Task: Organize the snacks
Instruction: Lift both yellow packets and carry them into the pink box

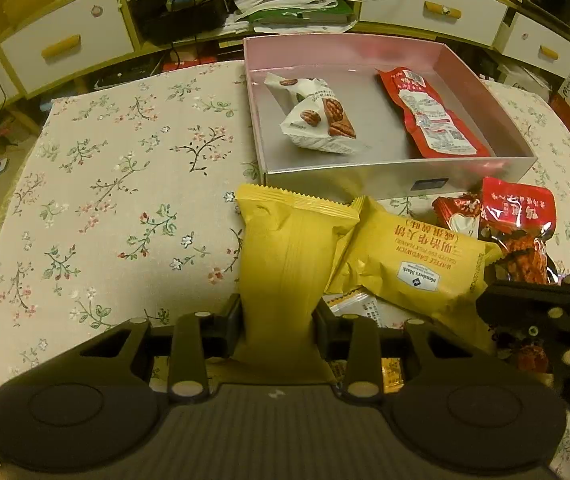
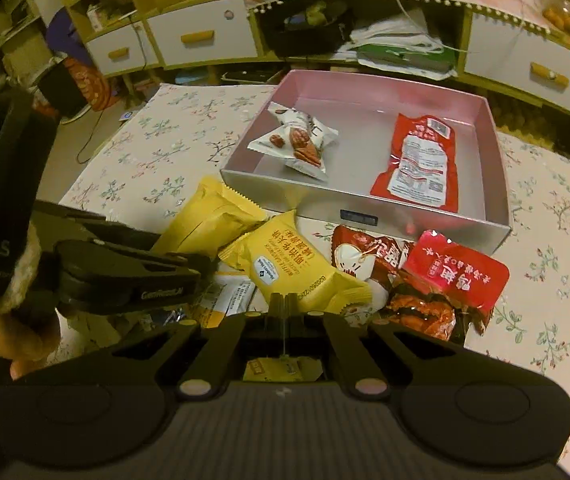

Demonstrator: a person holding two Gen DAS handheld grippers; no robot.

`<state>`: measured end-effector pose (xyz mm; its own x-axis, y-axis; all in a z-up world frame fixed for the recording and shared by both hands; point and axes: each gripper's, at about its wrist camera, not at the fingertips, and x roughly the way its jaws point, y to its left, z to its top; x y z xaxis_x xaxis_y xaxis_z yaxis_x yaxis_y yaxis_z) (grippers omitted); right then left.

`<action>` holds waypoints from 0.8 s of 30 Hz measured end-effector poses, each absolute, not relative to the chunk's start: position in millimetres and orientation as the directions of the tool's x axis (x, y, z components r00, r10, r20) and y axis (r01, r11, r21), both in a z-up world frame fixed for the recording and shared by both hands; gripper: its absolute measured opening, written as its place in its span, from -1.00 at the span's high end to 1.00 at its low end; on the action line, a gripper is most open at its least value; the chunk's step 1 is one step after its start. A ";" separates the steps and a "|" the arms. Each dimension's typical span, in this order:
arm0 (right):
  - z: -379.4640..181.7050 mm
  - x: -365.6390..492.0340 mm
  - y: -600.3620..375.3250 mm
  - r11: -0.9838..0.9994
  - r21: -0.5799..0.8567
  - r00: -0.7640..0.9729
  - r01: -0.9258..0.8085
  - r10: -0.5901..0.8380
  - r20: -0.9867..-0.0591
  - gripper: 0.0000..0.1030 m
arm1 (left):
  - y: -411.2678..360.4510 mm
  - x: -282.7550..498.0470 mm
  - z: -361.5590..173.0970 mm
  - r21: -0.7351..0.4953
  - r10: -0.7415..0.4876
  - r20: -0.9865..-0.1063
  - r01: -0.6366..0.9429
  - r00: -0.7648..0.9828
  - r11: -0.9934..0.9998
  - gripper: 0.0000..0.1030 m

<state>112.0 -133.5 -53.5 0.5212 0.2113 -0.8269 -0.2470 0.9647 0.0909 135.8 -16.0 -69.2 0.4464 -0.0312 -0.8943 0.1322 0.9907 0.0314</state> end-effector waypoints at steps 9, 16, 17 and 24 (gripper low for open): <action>-61.8 119.1 -121.1 0.956 -0.052 0.594 -0.287 0.135 -0.793 0.04 | -8.1 134.6 -64.4 0.020 -0.037 -0.890 0.120 0.454 0.993 0.20; -73.9 131.8 -112.5 0.952 -0.094 0.589 -0.292 0.101 -0.802 -0.05 | -2.9 135.8 -65.1 0.015 -0.038 -0.892 0.115 0.450 0.993 0.20; -76.4 133.7 -111.9 0.951 -0.096 0.585 -0.294 0.099 -0.805 -0.05 | -2.3 136.3 -65.2 0.015 -0.038 -0.893 0.115 0.449 0.993 0.20; -87.4 143.2 -110.2 0.953 -0.023 0.532 -0.302 0.148 -0.834 0.25 | -0.4 137.1 -65.9 0.010 -0.040 -0.894 0.109 0.446 0.994 0.21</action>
